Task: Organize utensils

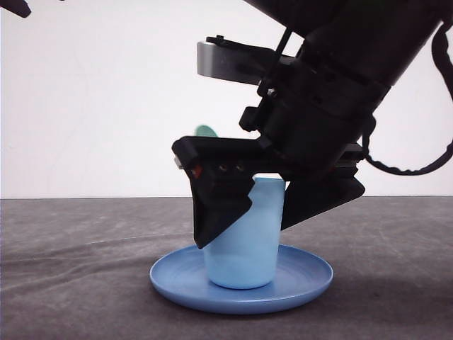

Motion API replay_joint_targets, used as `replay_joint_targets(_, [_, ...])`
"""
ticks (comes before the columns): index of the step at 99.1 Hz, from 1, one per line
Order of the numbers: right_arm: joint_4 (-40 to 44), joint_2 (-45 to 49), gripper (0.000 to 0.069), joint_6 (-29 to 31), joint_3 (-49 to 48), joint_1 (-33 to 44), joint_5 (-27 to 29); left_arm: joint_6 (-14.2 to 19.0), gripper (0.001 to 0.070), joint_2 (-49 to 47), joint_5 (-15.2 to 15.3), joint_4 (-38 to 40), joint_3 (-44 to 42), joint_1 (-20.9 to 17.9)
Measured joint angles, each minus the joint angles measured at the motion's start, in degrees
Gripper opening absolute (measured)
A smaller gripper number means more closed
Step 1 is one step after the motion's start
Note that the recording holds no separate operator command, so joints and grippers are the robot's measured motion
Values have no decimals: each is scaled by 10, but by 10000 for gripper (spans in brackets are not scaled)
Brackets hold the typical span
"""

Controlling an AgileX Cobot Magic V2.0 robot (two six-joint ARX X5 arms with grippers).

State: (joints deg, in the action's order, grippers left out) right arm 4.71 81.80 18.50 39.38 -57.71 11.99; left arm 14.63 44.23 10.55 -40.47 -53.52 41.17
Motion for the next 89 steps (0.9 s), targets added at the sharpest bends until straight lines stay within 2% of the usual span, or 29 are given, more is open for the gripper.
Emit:
replay_joint_targets(16, [47,-61,572,0,0,-3,-2,0,275,0,0,0,0,0])
replay_joint_targets(45, [187,-244,572,0,31,-7,6,0,275,0,0,1,0,0])
replay_joint_targets(65, [214,-352,572,-7,101,-7,75,0,275,0,0,4,0,0])
replay_joint_targets(89, [255,-409,569,-34,146,-7,165,0,275,0,0,5,0,0])
